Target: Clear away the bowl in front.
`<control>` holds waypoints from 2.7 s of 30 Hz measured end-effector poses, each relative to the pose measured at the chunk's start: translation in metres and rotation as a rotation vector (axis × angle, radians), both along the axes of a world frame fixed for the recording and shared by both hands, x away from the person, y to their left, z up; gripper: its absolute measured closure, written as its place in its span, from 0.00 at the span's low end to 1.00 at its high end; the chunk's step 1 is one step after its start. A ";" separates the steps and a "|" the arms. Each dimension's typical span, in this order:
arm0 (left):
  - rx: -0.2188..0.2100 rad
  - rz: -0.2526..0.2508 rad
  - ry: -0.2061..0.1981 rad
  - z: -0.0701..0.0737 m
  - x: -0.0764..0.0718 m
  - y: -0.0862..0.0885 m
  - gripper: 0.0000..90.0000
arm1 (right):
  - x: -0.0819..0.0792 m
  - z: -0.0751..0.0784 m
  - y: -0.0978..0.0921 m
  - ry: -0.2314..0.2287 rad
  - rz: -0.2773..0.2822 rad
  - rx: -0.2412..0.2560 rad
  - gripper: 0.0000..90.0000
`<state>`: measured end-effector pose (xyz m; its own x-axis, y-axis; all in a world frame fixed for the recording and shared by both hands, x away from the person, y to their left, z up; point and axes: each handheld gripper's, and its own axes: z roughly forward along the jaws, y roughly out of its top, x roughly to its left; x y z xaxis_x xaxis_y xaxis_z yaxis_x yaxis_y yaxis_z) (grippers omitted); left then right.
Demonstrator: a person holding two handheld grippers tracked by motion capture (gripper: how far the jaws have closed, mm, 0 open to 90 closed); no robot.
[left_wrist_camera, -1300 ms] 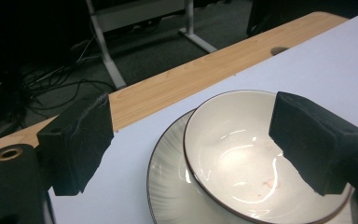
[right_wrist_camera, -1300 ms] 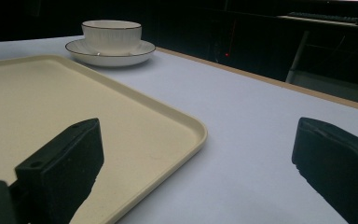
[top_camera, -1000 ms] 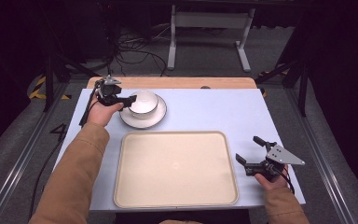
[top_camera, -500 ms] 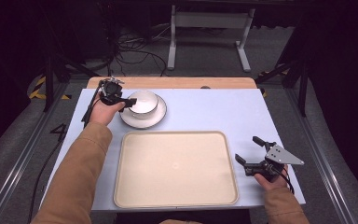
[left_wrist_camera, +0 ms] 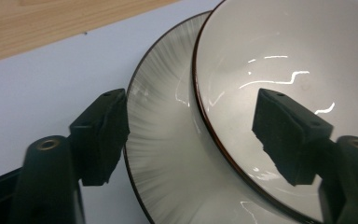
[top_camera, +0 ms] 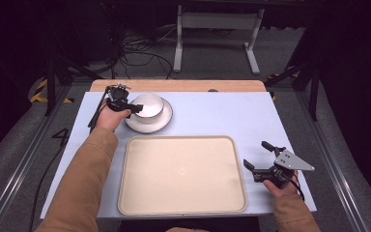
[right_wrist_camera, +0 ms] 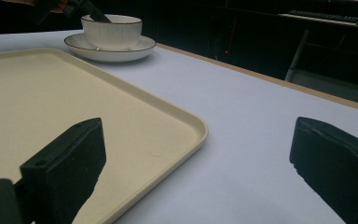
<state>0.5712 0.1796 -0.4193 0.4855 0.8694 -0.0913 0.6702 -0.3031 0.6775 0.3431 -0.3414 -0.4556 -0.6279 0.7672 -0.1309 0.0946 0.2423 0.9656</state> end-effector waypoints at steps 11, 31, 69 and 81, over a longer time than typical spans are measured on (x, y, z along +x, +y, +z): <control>0.024 0.002 0.082 -0.002 0.001 -0.008 0.48 | 0.000 0.000 0.000 0.001 -0.003 -0.001 0.05; -0.057 0.111 0.167 0.000 0.000 -0.010 0.88 | 0.000 0.000 0.003 0.004 0.008 -0.020 0.06; -0.033 0.069 0.130 0.066 -0.024 -0.020 0.92 | 0.000 0.000 0.003 0.004 0.008 -0.025 0.06; -0.001 0.037 0.091 0.090 -0.034 -0.026 0.92 | 0.000 0.000 0.002 0.006 0.006 -0.018 0.06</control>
<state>0.5370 0.1538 -0.3291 0.4424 0.8866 -0.1350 0.7400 -0.2758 0.6134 0.3431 -0.3398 -0.4554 -0.6333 0.7610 -0.1410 0.0984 0.2599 0.9606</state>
